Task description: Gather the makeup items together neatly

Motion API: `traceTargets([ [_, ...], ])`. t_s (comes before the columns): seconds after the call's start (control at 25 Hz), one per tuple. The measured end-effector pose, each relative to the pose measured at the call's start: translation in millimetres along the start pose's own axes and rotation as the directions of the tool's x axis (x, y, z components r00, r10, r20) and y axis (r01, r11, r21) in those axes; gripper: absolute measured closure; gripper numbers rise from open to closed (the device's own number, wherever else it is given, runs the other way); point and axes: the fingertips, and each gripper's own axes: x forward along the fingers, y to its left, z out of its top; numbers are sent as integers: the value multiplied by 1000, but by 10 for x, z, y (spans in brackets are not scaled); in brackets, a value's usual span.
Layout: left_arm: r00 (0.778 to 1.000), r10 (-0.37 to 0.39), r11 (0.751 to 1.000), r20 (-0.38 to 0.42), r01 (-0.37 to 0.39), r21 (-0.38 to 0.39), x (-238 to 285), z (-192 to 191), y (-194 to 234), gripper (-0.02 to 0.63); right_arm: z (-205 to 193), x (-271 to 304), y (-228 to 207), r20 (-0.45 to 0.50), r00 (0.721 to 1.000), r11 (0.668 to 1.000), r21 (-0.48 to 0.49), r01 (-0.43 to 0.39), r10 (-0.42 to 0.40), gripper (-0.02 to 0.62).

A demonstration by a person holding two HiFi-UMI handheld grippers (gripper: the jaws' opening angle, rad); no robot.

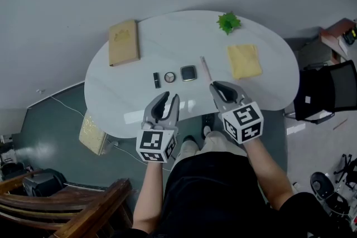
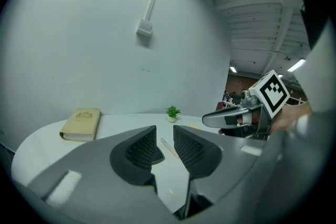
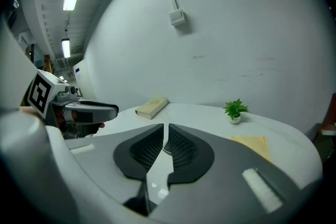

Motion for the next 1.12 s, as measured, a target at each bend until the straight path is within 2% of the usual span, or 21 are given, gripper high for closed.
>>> traceTargets([
  [0.64,994,-27,1000,102,26,10,-1157,-13,30,546,70,-707,1057,104,994,999,-36,30,-26,584],
  [0.96,993,-30,1000,111,28,11,-1439,-81,2,607,65,-913,1369,145,989,998,-58,22,-14,586],
  [1.12,992,-27,1000,120,25,16,-1507,-50,-2,607,103,-965,1439,164,986,997,-69,18,-7,586],
])
